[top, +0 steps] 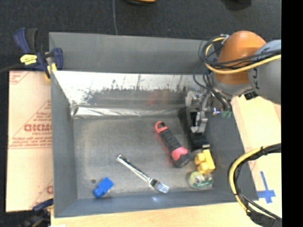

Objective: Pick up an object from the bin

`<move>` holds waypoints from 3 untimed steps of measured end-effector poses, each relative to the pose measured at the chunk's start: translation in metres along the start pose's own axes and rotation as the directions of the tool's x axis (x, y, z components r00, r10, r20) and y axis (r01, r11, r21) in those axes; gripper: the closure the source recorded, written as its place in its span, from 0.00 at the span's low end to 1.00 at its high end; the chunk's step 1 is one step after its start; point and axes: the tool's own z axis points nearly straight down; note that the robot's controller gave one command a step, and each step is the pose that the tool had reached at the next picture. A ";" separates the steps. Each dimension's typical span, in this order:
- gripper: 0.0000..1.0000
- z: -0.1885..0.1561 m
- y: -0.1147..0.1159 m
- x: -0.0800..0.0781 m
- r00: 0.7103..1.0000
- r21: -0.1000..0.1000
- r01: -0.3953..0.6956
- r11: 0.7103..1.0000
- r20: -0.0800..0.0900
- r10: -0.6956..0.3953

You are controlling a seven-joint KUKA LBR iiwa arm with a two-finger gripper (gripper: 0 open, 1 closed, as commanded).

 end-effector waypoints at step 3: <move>1.00 -0.005 -0.014 -0.005 0.998 0.006 0.059 0.998 0.026 -0.059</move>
Offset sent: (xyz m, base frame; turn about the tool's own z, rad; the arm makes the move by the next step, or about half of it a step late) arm -0.0011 -0.0127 -0.0002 -0.0599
